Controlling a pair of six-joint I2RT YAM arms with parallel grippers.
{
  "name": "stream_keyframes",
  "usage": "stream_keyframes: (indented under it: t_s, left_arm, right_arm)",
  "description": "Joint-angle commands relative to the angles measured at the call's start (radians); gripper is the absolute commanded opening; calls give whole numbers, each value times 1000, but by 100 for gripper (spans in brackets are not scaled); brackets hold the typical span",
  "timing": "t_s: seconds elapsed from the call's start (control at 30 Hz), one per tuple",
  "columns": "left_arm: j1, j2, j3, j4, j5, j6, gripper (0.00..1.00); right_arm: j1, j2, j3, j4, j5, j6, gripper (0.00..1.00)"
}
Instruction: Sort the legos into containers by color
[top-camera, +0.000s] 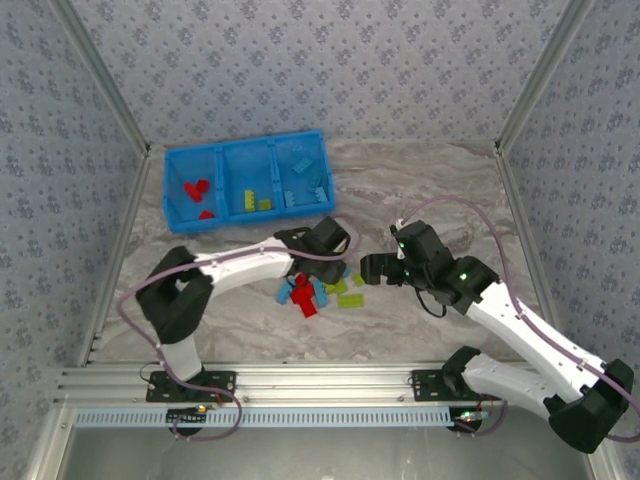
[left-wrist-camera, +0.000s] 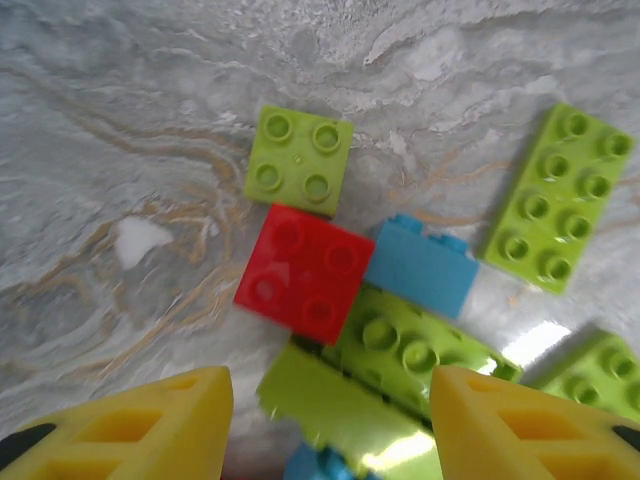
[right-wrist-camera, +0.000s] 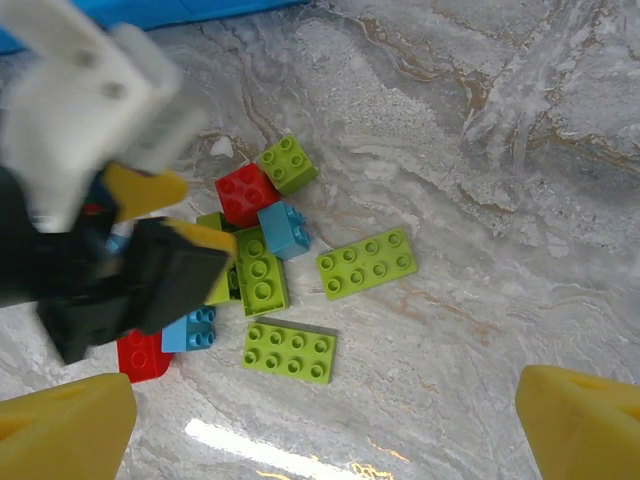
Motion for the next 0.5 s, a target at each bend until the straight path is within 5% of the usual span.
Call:
stream_keyframes:
  t_s: [0.0, 0.3, 0.47]
  left_arm:
    - [-4, 53, 61, 8, -55, 35, 55]
    - [0, 129, 76, 34, -148, 98, 55]
    - [23, 155, 88, 73, -96, 128, 58]
  right_arm:
    - [-8, -32, -14, -37, 24, 20, 100]
    - [-18, -42, -21, -32, 19, 20, 100]
    - [-21, -28, -15, -27, 12, 16, 100]
